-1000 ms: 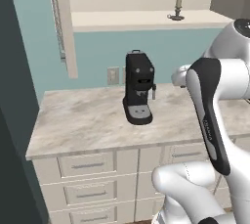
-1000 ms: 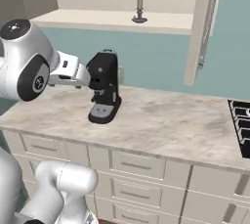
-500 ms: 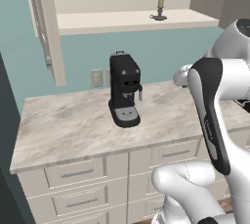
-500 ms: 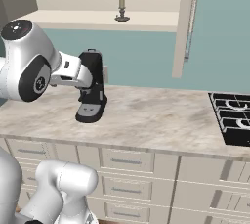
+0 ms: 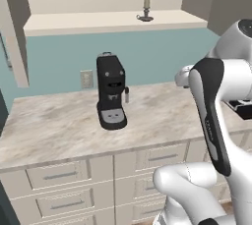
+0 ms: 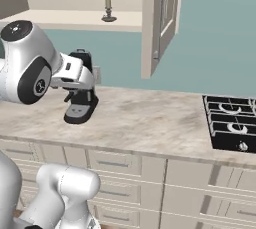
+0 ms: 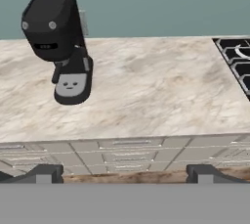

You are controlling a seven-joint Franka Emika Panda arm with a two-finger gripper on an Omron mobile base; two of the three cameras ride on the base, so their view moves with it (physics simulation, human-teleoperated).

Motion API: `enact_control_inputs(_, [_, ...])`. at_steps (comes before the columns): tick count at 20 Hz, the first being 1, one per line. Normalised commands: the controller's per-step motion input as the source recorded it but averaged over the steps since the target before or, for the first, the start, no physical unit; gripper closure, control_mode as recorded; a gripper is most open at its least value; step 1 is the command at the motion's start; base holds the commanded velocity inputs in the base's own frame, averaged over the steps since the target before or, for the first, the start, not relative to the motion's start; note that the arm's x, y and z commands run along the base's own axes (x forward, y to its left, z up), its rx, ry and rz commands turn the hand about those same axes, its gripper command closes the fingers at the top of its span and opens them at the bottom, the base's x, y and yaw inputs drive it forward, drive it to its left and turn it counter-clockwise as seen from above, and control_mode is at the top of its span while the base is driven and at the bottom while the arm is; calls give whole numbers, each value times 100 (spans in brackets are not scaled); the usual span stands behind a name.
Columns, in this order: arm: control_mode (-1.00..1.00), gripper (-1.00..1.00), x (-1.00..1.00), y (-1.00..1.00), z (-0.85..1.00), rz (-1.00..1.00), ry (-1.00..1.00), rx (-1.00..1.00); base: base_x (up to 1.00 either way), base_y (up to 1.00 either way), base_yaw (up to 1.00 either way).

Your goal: Get the candle and the beer from the cabinet and move them to the dining counter.

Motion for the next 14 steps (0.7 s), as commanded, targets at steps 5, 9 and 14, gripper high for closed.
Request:
enact_control_inputs(5, [100, -100, 0, 0, 0, 0, 0, 0, 1, -21, 9])
enact_control_inputs(9, [100, -100, 0, 0, 0, 0, 0, 0, 1, 0, 4])
enact_control_inputs(14, [100, -100, 0, 0, 0, 0, 0, 0, -10, 0, 11])
